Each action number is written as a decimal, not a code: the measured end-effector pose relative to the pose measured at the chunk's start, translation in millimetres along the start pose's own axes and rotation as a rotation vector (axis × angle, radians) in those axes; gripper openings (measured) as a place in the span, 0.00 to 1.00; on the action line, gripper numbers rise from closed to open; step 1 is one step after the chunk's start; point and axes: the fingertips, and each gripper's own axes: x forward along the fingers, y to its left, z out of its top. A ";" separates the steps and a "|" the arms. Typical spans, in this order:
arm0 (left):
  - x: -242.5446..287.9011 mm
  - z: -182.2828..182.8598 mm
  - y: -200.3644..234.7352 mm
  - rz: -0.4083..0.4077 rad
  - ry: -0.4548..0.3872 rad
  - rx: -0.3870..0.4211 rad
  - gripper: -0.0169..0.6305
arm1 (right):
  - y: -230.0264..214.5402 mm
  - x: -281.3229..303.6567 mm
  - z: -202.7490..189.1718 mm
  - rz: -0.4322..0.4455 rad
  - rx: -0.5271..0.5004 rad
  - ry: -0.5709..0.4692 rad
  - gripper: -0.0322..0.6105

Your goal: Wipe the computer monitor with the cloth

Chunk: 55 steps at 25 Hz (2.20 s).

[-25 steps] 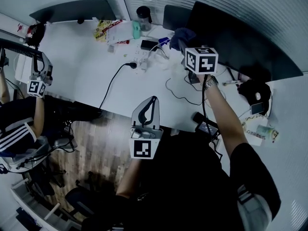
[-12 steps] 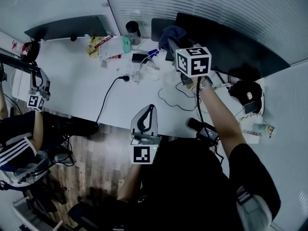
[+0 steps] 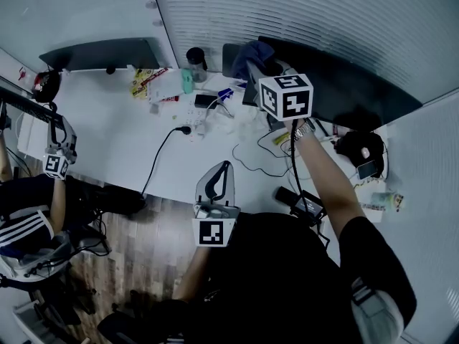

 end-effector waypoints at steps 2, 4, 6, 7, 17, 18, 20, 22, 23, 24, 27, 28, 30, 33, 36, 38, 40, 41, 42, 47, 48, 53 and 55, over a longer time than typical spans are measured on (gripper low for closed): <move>2.8 -0.9 -2.8 -0.009 0.007 0.000 0.04 | -1.3 -1.3 7.1 0.003 0.001 -0.012 0.16; 4.4 0.0 -6.1 -0.019 0.003 0.010 0.04 | -1.8 -4.2 13.3 0.005 -0.001 -0.027 0.16; 5.9 1.1 -8.2 -0.025 0.003 0.009 0.04 | -2.1 -7.0 18.3 0.008 -0.001 -0.040 0.16; 6.9 1.6 -8.4 -0.028 0.005 0.011 0.04 | -2.6 -8.3 20.9 0.010 0.000 -0.046 0.16; 16.3 3.9 -12.6 -0.046 0.015 0.037 0.04 | -15.3 -44.8 43.3 0.009 0.012 -0.145 0.16; 16.7 4.4 -14.9 -0.049 0.014 0.040 0.04 | -18.5 -51.9 45.2 0.005 0.025 -0.163 0.16; 16.6 5.7 -21.9 -0.061 0.012 0.049 0.04 | -25.5 -69.5 46.6 -0.004 0.055 -0.193 0.16; 16.7 7.1 -30.0 -0.069 0.012 0.051 0.04 | -34.0 -89.3 44.9 -0.012 0.078 -0.213 0.16; 17.2 7.3 -34.0 -0.071 0.015 0.049 0.04 | -38.9 -99.0 43.1 -0.016 0.085 -0.219 0.16; 18.0 6.9 -38.2 -0.074 0.019 0.050 0.04 | -44.0 -108.8 40.8 -0.019 0.091 -0.222 0.16; 21.9 6.9 -54.4 -0.086 0.026 0.055 0.04 | -59.7 -140.7 32.3 -0.026 0.097 -0.227 0.16; 23.8 8.0 -61.2 -0.094 0.023 0.056 0.04 | -65.4 -152.6 29.5 -0.031 0.098 -0.230 0.16; 28.3 11.1 -77.3 -0.117 0.010 0.058 0.04 | -77.7 -177.5 22.8 -0.046 0.100 -0.234 0.16; 33.8 14.3 -104.7 -0.151 0.002 0.070 0.04 | -93.9 -217.6 11.9 -0.058 0.104 -0.235 0.16; 36.7 16.0 -131.1 -0.166 0.011 0.062 0.04 | -108.5 -259.7 4.9 -0.071 0.101 -0.242 0.16; 36.3 15.7 -145.4 -0.171 0.021 0.060 0.04 | -116.6 -285.1 -0.1 -0.083 0.091 -0.243 0.16; 36.0 13.9 -159.2 -0.182 0.038 0.069 0.04 | -125.7 -309.2 -6.4 -0.109 0.074 -0.242 0.16; 36.4 13.8 -167.5 -0.189 0.042 0.072 0.04 | -131.2 -321.4 -10.2 -0.126 0.066 -0.242 0.16; 37.0 13.5 -176.6 -0.198 0.043 0.075 0.04 | -137.2 -333.4 -14.5 -0.142 0.063 -0.243 0.16; 42.8 16.3 -214.9 -0.241 0.025 0.091 0.04 | -162.2 -384.8 -41.9 -0.192 0.099 -0.245 0.16; 43.6 18.9 -220.9 -0.246 0.023 0.098 0.04 | -165.8 -394.8 -48.0 -0.202 0.111 -0.246 0.16; 41.0 21.2 -247.6 -0.241 0.008 0.113 0.04 | -178.2 -442.7 -77.6 -0.228 0.171 -0.269 0.16; 38.8 20.2 -254.9 -0.233 0.011 0.126 0.04 | -179.1 -456.2 -88.4 -0.232 0.175 -0.275 0.16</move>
